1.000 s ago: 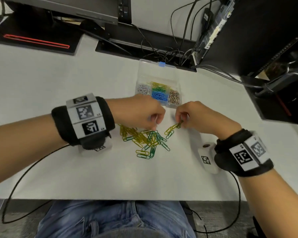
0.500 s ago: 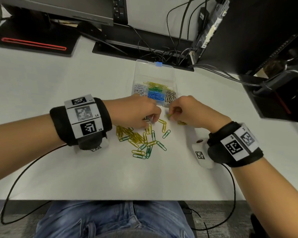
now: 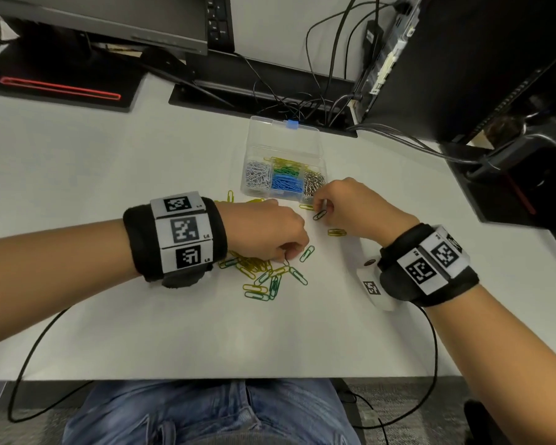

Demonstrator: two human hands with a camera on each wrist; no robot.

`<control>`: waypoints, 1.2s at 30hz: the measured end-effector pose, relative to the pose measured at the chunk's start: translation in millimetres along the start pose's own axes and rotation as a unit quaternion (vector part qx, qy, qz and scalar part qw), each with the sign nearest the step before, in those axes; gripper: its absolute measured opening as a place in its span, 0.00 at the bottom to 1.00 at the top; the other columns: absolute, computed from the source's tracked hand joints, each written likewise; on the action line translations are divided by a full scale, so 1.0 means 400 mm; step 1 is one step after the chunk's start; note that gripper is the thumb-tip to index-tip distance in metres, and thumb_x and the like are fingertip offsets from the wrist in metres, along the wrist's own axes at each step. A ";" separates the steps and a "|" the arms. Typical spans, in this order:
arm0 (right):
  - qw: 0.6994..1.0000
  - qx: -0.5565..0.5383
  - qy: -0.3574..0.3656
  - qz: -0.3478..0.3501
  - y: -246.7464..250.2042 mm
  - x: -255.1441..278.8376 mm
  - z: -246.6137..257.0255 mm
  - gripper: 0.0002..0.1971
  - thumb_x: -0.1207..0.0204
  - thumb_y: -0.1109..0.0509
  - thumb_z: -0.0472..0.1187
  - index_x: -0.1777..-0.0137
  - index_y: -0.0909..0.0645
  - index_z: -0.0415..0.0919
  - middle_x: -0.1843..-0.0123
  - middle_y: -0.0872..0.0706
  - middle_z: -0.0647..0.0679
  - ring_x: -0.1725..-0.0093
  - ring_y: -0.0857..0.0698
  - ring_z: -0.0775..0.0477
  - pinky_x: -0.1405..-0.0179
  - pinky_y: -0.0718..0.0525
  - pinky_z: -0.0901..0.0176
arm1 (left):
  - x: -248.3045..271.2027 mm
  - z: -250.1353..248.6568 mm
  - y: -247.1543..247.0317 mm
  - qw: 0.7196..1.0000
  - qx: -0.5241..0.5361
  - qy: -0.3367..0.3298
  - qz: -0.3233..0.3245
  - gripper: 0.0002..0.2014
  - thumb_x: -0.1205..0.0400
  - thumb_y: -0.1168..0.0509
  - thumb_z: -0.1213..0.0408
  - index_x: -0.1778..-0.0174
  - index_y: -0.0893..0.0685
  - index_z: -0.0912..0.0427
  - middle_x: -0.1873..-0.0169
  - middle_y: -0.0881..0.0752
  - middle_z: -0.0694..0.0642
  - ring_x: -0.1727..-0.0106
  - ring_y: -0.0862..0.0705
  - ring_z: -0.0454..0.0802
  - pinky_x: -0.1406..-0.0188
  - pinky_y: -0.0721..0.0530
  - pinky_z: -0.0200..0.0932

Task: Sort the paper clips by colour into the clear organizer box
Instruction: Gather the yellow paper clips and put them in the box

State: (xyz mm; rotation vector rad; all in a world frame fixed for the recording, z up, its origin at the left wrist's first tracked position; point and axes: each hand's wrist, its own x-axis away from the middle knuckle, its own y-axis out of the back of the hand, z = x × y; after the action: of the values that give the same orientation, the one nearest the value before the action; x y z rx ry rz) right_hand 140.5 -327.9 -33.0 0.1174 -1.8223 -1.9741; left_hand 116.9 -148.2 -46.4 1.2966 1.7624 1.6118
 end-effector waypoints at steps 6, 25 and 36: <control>0.998 -0.010 -0.028 0.060 -0.005 -0.007 -0.015 0.06 0.27 0.32 0.30 0.58 0.20 0.42 0.57 0.16 0.45 0.57 0.17 0.44 0.60 0.18 0.54 | 0.019 0.011 0.005 0.999 0.045 0.028 -0.013 0.06 0.19 0.36 0.61 0.62 0.24 0.48 0.60 0.19 0.44 0.56 0.21 0.44 0.49 0.19 0.49; 0.995 -0.044 0.054 0.078 -0.024 0.058 0.052 0.04 0.32 0.26 0.31 0.58 0.13 0.38 0.64 0.18 0.50 0.63 0.20 0.49 0.62 0.25 0.63 | 0.018 -0.028 -0.017 0.995 0.069 -0.048 0.056 0.09 0.26 0.29 0.67 0.53 0.14 0.49 0.64 0.17 0.44 0.55 0.17 0.49 0.54 0.17 0.49; 0.920 -0.380 -0.034 -0.087 0.044 0.029 0.012 0.04 0.30 0.23 0.33 0.58 0.12 0.31 0.66 0.13 0.39 0.77 0.21 0.56 0.73 0.17 0.65 | 0.019 -0.015 -0.028 0.996 0.052 -0.045 0.059 0.06 0.25 0.29 0.64 0.61 0.19 0.49 0.62 0.17 0.47 0.53 0.18 0.51 0.54 0.17 0.50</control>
State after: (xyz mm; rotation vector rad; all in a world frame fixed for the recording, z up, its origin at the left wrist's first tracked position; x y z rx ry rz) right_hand 132.9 -328.3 -12.6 -0.0388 -0.9824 -2.6913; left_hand 104.4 -144.0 -53.3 1.5225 1.7662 1.5146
